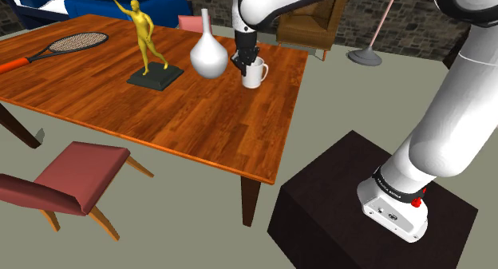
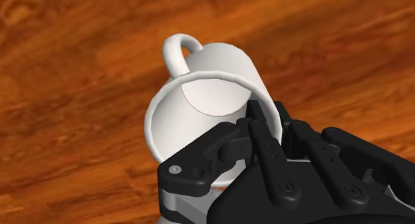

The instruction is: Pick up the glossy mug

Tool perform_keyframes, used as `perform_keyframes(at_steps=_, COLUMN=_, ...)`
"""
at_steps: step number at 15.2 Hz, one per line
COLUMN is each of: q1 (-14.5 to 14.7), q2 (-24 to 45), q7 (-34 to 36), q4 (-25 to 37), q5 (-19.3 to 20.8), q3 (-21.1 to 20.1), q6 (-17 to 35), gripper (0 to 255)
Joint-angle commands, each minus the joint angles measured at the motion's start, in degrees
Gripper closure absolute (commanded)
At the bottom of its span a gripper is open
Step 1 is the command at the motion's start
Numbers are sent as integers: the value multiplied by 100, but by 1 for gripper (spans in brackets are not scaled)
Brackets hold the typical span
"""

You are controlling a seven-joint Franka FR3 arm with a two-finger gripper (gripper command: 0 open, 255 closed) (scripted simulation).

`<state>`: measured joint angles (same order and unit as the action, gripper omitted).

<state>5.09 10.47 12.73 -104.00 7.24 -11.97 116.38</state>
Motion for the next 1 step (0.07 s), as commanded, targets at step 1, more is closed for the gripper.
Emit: perform_keyframes(at_steps=1, q1=-2, q2=-19, q7=-8, q4=22, q5=-7, q3=-1, q6=-41, gripper=255)
